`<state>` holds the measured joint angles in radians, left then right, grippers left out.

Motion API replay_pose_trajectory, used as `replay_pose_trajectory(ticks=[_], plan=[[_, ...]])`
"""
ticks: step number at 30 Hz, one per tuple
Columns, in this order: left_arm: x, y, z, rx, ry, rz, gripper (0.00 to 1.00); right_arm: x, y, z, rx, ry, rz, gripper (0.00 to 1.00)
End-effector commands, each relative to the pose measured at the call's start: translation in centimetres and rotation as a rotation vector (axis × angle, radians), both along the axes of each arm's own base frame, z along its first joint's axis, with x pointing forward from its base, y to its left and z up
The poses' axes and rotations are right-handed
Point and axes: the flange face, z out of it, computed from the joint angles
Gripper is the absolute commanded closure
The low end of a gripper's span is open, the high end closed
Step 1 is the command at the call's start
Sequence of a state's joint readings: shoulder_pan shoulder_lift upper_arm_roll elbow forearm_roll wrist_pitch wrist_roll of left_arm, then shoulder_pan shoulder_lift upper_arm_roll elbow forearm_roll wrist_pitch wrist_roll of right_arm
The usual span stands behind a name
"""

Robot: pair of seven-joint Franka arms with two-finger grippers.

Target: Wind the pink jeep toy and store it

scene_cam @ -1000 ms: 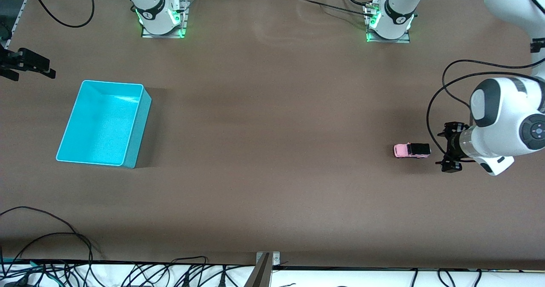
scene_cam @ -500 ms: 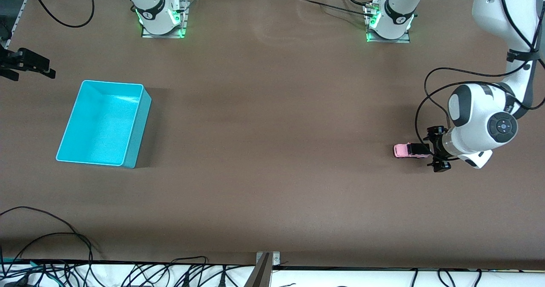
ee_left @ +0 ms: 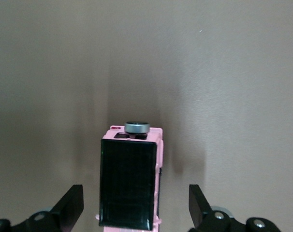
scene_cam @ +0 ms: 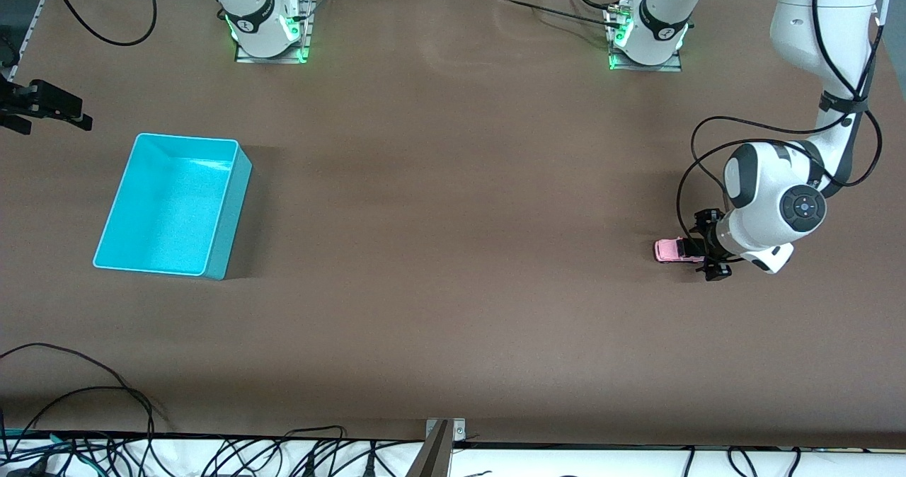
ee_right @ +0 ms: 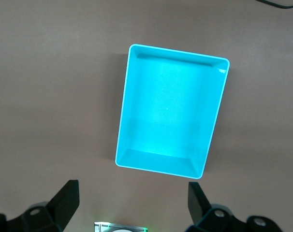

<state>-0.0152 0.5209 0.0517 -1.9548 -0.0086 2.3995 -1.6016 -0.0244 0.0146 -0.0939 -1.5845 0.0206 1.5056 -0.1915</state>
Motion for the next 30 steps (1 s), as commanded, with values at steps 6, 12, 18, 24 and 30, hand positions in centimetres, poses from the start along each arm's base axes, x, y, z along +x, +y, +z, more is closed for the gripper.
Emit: replay_pose_trajectory(ticks=[6, 12, 18, 24, 30], plan=[[-0.7, 0.0, -0.5, -0.005, -0.023, -0.011, 0.76, -0.3, -0.1, 0.8, 0.001, -0.002, -0.007, 0.0], [-0.5, -0.4, -0.1, -0.006, -0.027, -0.02, 1.0, -0.3, 0.0, 0.8, 0.001, -0.002, -0.005, 0.0], [-0.3, -3.6, 0.8, -0.006, -0.036, -0.056, 1.0, -0.2, -0.1, 0.7, 0.002, 0.0, -0.007, 0.0], [-0.5, -6.5, 0.7, 0.049, -0.039, -0.053, 1.0, -0.3, -0.2, 0.8, 0.001, -0.002, -0.009, 0.0], [-0.7, -9.4, 0.7, 0.052, -0.042, -0.075, 1.0, -0.2, -0.2, 0.7, 0.001, 0.0, -0.009, 0.0]])
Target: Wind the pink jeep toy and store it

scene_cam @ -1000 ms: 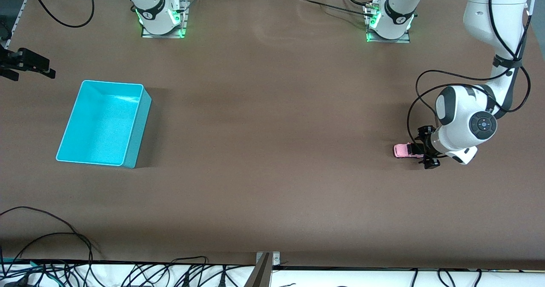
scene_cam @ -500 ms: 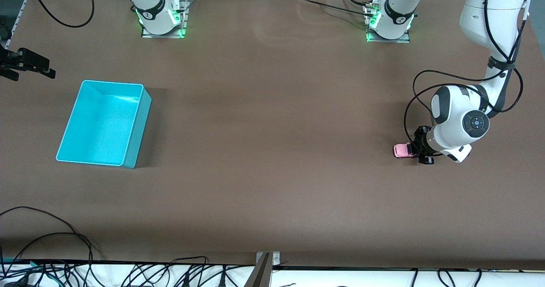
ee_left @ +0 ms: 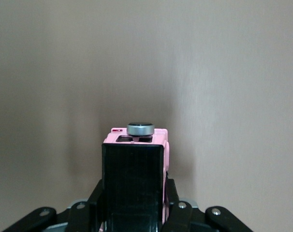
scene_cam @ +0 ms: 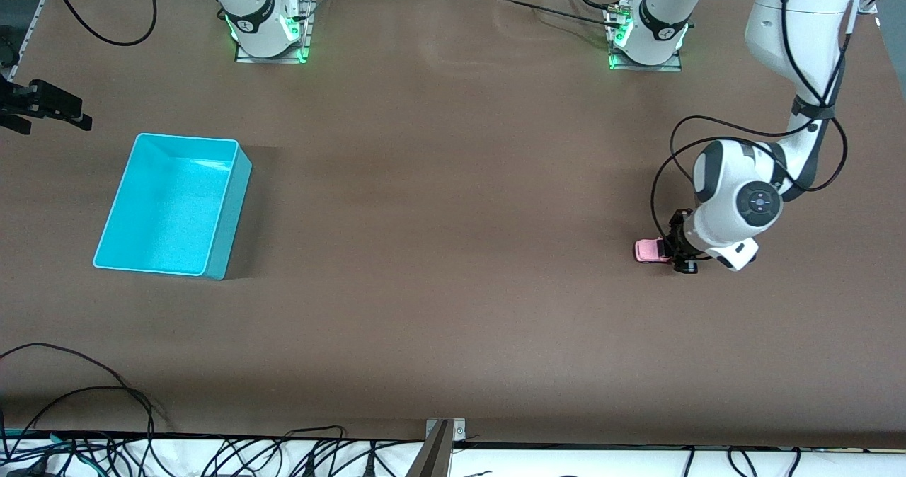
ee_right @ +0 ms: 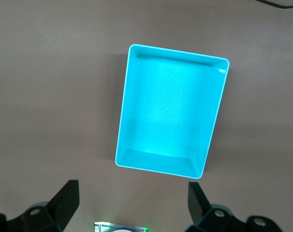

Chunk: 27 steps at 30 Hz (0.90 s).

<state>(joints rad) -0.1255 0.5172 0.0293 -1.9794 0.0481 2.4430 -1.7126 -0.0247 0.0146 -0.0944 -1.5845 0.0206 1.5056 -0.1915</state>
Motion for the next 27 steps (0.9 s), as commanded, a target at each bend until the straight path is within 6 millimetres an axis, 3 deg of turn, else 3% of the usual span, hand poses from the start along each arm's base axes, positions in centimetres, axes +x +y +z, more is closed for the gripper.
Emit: replay_pose_trajectory(ticks=[1, 12, 27], plan=[[-0.2, -1.8, 1.1, 0.023, -0.017, -0.017, 1.0, -0.2, -0.2, 0.7, 0.001, 0.0, -0.008, 0.0], [-0.5, -2.9, 0.0, 0.009, -0.007, -0.022, 1.0, -0.2, -0.2, 0.7, 0.001, 0.0, -0.008, 0.0], [-0.3, -0.1, -0.8, 0.008, -0.009, 0.002, 1.0, -0.2, -0.2, 0.7, 0.001, 0.0, -0.009, 0.0]])
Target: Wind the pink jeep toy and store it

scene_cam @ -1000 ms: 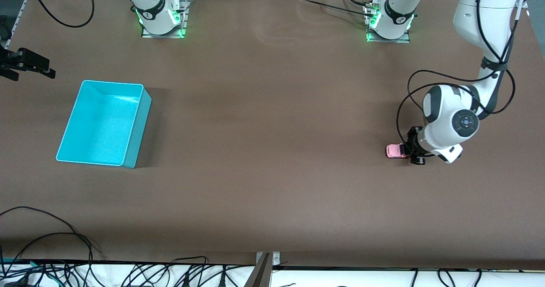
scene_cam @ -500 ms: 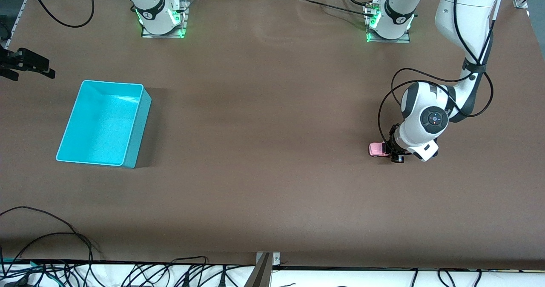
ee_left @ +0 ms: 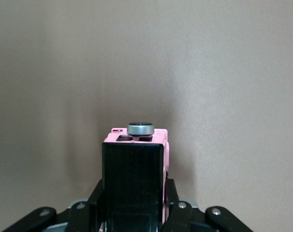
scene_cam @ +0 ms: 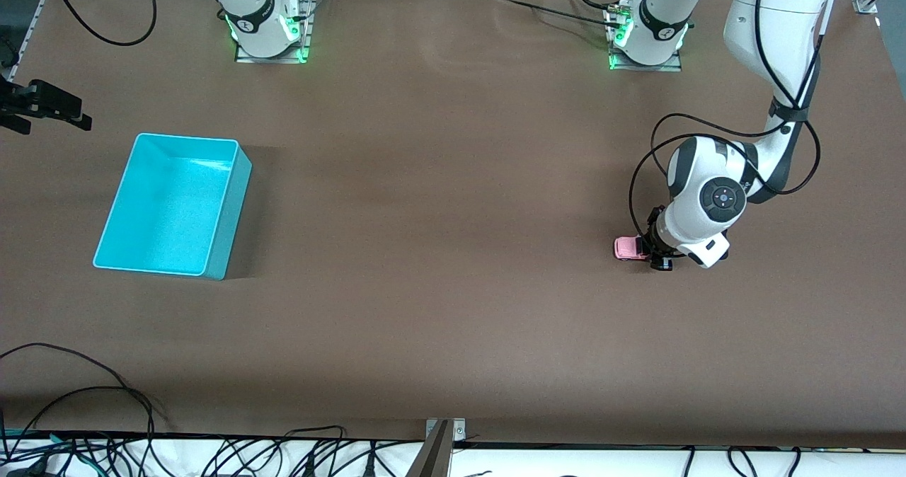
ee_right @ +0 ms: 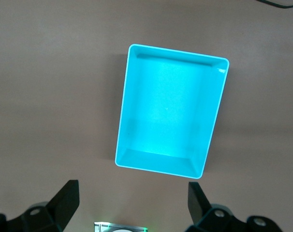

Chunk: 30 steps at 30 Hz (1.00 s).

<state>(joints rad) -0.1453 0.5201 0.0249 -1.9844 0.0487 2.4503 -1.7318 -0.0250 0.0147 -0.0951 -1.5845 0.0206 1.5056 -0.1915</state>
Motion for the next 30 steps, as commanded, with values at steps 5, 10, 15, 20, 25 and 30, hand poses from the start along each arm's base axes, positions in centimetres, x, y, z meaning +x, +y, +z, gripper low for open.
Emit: replay_pose_trajectory(ticks=[5, 10, 15, 20, 25, 30], plan=[[0.1, 2.5, -1.0, 0.014, 0.0, -0.012, 1.0, -0.2, -0.2, 0.7, 0.001, 0.0, -0.008, 0.0], [0.2, 4.8, -1.0, 0.012, 0.003, -0.022, 1.0, -0.2, -0.3, 0.7, 0.001, 0.0, -0.01, 0.0], [0.3, 7.1, -1.0, 0.01, 0.006, -0.041, 1.0, -0.2, -0.3, 0.7, 0.001, 0.0, -0.01, 0.0], [0.2, 9.8, -1.0, 0.007, 0.01, -0.069, 1.0, -0.2, -0.2, 0.7, 0.001, 0.0, -0.008, 0.0], [0.2, 12.1, -1.0, 0.004, 0.004, -0.083, 1.0, -0.2, -0.3, 0.7, 0.001, 0.0, -0.01, 0.0], [0.1, 14.5, -1.7, 0.005, -0.01, -0.086, 1.0, -0.2, -0.3, 0.7, 0.001, 0.0, -0.01, 0.0]])
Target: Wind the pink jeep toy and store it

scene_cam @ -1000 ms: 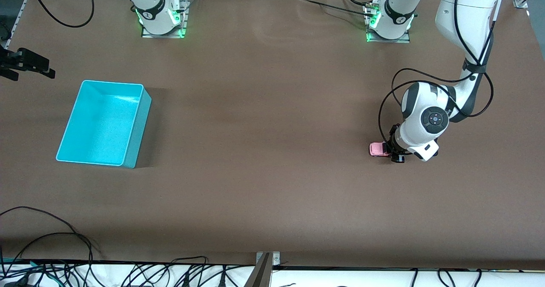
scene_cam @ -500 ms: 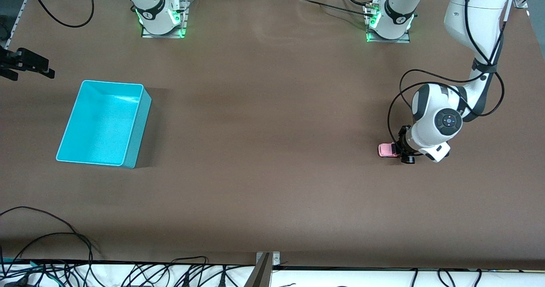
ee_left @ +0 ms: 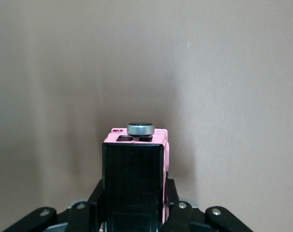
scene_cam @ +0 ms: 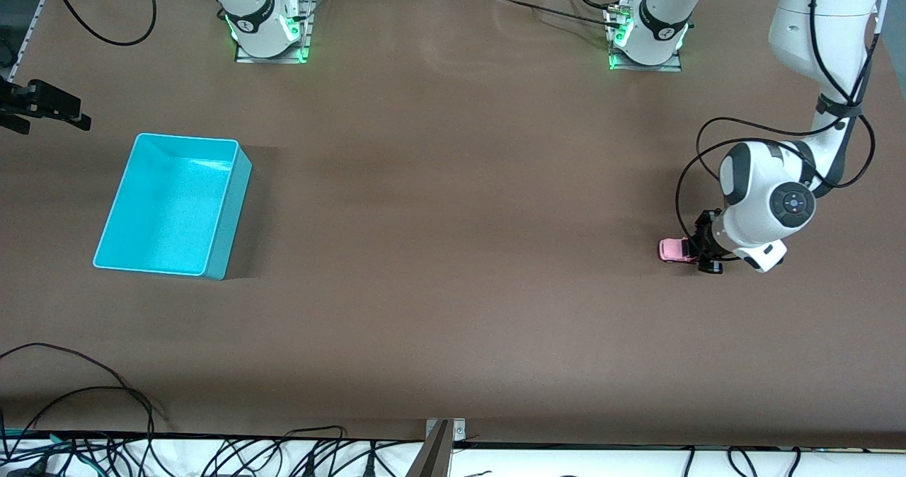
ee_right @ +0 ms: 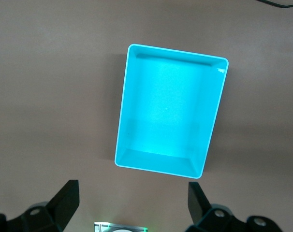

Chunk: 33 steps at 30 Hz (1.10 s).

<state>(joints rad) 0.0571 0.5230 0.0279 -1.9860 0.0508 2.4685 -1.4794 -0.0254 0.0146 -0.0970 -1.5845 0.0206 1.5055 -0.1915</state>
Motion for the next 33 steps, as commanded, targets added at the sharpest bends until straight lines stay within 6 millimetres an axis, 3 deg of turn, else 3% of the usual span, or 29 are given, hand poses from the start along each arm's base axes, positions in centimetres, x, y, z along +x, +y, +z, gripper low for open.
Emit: replay_pose_trajectory(ticks=[1, 9, 18, 19, 20, 22, 23, 33], plan=[[-0.3, 2.6, -1.9, 0.014, -0.01, -0.036, 1.0, -0.2, -0.2, 0.7, 0.001, 0.0, -0.007, 0.0], [-0.8, 6.0, -2.1, 0.012, -0.006, -0.047, 1.0, -0.2, -0.2, 0.7, 0.001, 0.0, -0.007, 0.0], [-1.0, 7.5, -2.0, 0.013, -0.007, -0.053, 1.0, -0.2, -0.2, 0.7, 0.001, 0.0, -0.007, 0.0], [-1.0, 7.6, -1.9, 0.014, -0.008, -0.053, 0.92, -0.2, -0.2, 0.7, 0.001, 0.0, -0.007, 0.0], [-1.0, 7.6, -1.9, 0.014, -0.008, -0.055, 0.73, -0.2, -0.2, 0.7, 0.001, 0.0, -0.007, 0.0], [-0.8, 7.6, -1.5, 0.016, -0.013, -0.069, 0.15, -0.2, -0.2, 0.7, 0.001, 0.0, -0.007, 0.0], [-0.5, 7.7, -1.1, 0.017, -0.02, -0.076, 0.0, -0.2, -0.2, 0.7, 0.001, 0.0, -0.007, 0.0], [-0.5, 9.0, 5.7, 0.017, 0.007, -0.113, 0.0, -0.2, -0.2, 0.7, 0.001, 0.0, -0.007, 0.0]])
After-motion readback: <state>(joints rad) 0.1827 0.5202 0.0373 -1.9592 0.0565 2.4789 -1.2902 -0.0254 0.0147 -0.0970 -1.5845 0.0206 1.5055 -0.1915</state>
